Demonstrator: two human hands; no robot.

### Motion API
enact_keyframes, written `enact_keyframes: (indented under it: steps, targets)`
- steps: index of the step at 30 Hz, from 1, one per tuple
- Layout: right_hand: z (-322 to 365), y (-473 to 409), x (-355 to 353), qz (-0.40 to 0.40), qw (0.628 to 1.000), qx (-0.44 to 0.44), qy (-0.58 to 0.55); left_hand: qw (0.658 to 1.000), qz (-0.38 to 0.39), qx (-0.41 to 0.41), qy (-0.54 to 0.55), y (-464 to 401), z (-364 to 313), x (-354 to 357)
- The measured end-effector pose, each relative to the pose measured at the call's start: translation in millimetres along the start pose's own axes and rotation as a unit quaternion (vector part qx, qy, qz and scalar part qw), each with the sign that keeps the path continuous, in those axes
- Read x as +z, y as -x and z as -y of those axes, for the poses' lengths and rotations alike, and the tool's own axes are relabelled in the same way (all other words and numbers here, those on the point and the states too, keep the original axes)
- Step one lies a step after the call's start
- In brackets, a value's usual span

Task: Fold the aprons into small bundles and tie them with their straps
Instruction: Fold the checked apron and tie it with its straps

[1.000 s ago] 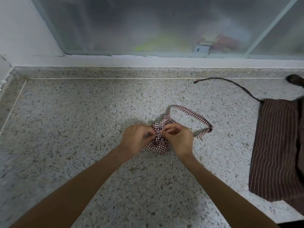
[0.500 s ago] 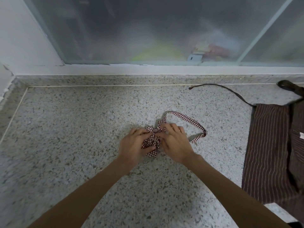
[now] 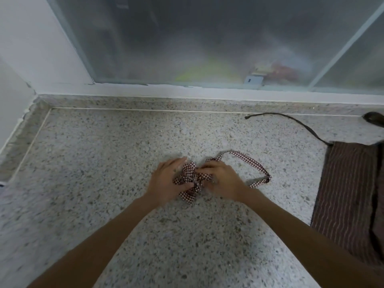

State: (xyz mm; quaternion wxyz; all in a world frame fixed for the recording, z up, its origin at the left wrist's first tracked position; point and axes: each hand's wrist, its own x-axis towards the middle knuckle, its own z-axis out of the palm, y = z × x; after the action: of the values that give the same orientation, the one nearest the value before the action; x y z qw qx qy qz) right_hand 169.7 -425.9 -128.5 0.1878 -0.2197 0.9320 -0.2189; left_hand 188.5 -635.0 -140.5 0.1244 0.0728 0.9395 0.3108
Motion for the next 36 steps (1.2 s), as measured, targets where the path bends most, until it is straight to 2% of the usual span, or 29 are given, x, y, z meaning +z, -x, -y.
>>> enact_keyframes:
  steps: [2,4,7,9,12,14,17,21,24,26,29,32,34,36]
  targets:
    - [1.5,-0.6,-10.9,-0.016,0.999,-0.008,-0.043,0.997,-0.076,-0.02,0.027,8.2,-14.0,-8.2]
    - [-0.1,3.3,-16.9,-0.024,1.0,-0.015,0.011,0.993,-0.118,-0.011,-0.02,20.6,-28.3,-15.7]
    - [-6.4,7.7,-14.1,-0.023,0.988,-0.034,0.15,0.989,-0.054,0.028,-0.135,31.9,-49.5,-11.3]
    - [-9.8,7.7,-8.5,-0.021,0.987,-0.045,0.154,0.982,-0.013,0.033,-0.186,29.0,-56.7,-0.8]
    - [-14.1,9.8,0.1,-0.067,0.985,-0.035,0.154,0.98,-0.008,0.017,-0.196,16.9,-55.8,4.0]
    - [-12.9,16.9,2.6,-0.088,0.987,-0.019,0.135,0.971,-0.003,0.044,-0.234,7.5,-53.8,6.2]
    - [-8.4,26.8,7.5,-0.046,0.991,-0.002,0.122,0.957,-0.011,0.091,-0.277,-2.2,-53.8,10.5]
    - [-11.3,35.2,-1.2,-0.03,0.997,0.052,-0.057,0.947,-0.058,0.121,-0.29,-11.2,-50.9,20.1]
    - [-18.2,40.7,-26.8,0.033,0.976,0.126,-0.172,0.94,-0.09,0.174,-0.28,-18.4,-48.3,16.0]
    - [-19.1,45.6,-49.9,0.042,0.964,0.149,-0.218,0.941,-0.099,0.2,-0.256,-23.5,-50.7,7.6]
    - [-12.6,57.5,-89.9,0.003,0.964,0.169,-0.204,0.96,-0.032,0.206,-0.185,-33.5,-70.0,-11.9]
    - [0.0,75.2,-133.2,-0.034,0.977,0.185,-0.095,0.978,0.111,0.163,-0.065,-42.5,-98.9,-32.6]
    - [9.1,93.9,-161.4,-0.079,0.973,0.213,0.027,0.967,0.213,0.136,0.042,-46.6,-121.8,-46.7]
    - [18.7,120.7,-188.5,-0.143,0.949,0.259,0.11,0.947,0.286,0.11,0.098,-47.7,-150.7,-62.3]
